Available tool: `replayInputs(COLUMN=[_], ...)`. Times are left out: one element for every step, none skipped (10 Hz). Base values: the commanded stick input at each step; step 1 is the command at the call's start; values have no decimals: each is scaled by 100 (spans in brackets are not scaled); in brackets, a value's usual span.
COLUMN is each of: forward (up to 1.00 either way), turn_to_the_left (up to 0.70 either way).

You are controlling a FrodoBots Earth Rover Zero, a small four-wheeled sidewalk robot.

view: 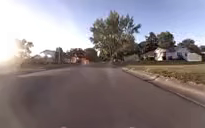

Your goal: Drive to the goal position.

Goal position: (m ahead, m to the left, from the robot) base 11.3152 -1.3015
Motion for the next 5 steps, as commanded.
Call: replayInputs(forward=[100, 100, 100, 100, 100], turn_to_the_left=[0, 0, 0, 0, 0])
